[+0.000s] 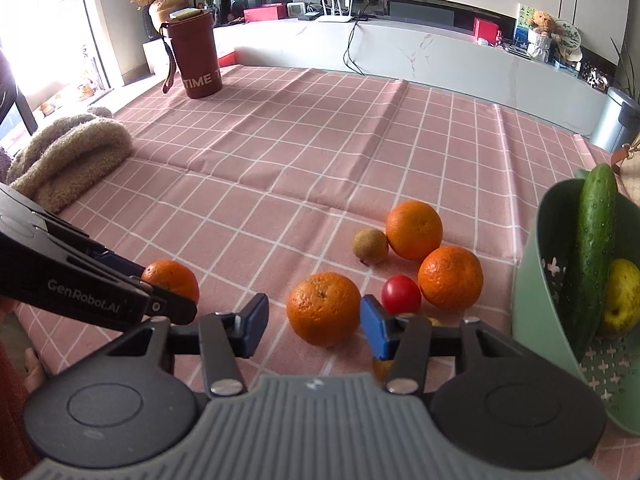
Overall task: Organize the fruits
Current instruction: 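Grasp an orange on the table with the right gripper while the left carries its orange, then lower both held oranges into the green colander and open both grippers, then lift both grippers away from the colander toward the remaining fruit, then grasp an orange with the left gripper while the right gripper grasps another orange, then lower both held oranges into the green colander and open both grippers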
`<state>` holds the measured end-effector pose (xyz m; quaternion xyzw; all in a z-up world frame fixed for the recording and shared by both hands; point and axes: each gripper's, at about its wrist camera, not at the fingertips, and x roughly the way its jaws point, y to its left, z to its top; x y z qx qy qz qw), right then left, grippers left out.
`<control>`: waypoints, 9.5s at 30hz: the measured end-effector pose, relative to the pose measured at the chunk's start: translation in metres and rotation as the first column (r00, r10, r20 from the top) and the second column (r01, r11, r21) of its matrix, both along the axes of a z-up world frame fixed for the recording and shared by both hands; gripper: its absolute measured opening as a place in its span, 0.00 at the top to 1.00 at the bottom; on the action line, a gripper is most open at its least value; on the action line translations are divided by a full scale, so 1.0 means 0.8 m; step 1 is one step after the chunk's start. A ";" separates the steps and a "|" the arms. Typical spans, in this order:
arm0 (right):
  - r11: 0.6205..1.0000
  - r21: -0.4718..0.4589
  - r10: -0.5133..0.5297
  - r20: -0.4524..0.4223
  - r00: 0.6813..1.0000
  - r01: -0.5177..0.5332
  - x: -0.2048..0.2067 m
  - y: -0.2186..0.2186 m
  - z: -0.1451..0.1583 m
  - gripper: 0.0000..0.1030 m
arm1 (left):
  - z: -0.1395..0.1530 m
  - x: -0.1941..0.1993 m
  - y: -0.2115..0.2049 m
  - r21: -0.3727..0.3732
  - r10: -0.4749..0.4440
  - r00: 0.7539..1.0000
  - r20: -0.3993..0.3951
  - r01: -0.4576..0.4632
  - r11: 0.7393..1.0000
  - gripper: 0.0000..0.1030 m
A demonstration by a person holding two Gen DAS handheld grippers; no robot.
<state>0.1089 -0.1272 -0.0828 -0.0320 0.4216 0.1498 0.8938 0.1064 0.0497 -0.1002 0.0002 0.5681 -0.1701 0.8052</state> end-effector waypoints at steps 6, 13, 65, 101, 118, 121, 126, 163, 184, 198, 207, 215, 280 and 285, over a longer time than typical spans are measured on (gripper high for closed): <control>0.999 -0.051 0.005 0.034 0.999 -0.004 0.004 0.007 -0.005 0.57 | 0.006 0.012 -0.015 0.025 -0.028 0.999 0.044 0.027 0.999 0.56; 0.996 -0.085 -0.016 0.028 0.999 0.018 0.009 0.008 -0.012 0.56 | 0.003 0.016 -0.012 -0.015 -0.007 0.997 0.079 0.008 1.000 0.55; 0.990 -0.136 0.013 -0.207 0.978 -0.041 0.012 -0.253 0.064 0.60 | 0.068 0.076 -0.315 -0.130 -0.264 0.961 -0.077 0.253 0.959 0.56; 0.971 -0.166 0.117 -0.302 0.946 -0.173 0.045 -0.235 0.035 0.42 | 0.072 0.086 -0.331 -0.024 -0.321 0.942 -0.103 0.320 0.947 0.37; 0.990 -0.139 -0.015 -0.150 0.989 -0.006 -0.014 -0.204 0.106 0.33 | 0.156 0.029 -0.231 -0.002 -0.280 0.947 0.159 0.284 0.959 0.37; 0.994 -0.103 -0.050 -0.114 0.992 0.038 -0.024 -0.190 0.112 0.33 | 0.159 0.020 -0.205 -0.021 -0.255 0.945 0.206 0.264 0.964 0.37; 0.990 -0.013 -0.143 -0.055 0.988 0.143 -0.046 -0.163 0.112 0.33 | 0.155 0.010 -0.153 -0.063 -0.203 0.945 0.257 0.226 0.972 0.37; 0.797 -0.282 0.481 -0.240 0.843 -0.534 0.101 -0.053 0.038 0.57 | 0.051 0.112 -0.133 0.004 -0.408 0.878 0.251 0.420 0.907 0.45; 0.691 -0.276 0.549 -0.401 0.734 -0.668 0.144 -0.042 -0.010 0.57 | 0.002 0.174 -0.161 -0.073 -0.430 0.891 0.147 0.444 0.893 0.45; 0.663 -0.324 0.555 -0.391 0.734 -0.675 0.143 -0.043 -0.018 0.62 | -0.008 0.193 -0.153 -0.219 -0.306 0.951 0.049 0.309 0.926 0.57; 0.703 -0.316 0.539 -0.347 0.767 -0.637 0.138 -0.047 -0.003 0.63 | 0.013 0.186 -0.137 -0.222 -0.210 0.975 0.079 0.222 0.949 0.59; 0.817 -0.247 0.471 -0.234 0.850 -0.521 0.127 -0.056 0.039 0.63 | 0.061 0.159 -0.099 -0.251 -0.138 0.982 0.130 0.167 0.953 0.59; 0.941 -0.318 0.040 -0.238 0.970 -0.117 0.051 -0.256 0.028 0.62 | 0.057 0.063 -0.372 0.253 -0.536 0.843 0.044 0.510 0.822 0.58; 0.931 -0.335 0.057 -0.255 0.965 -0.143 0.051 -0.251 0.020 0.62 | 0.045 0.066 -0.377 0.268 -0.538 0.843 0.020 0.514 0.815 0.58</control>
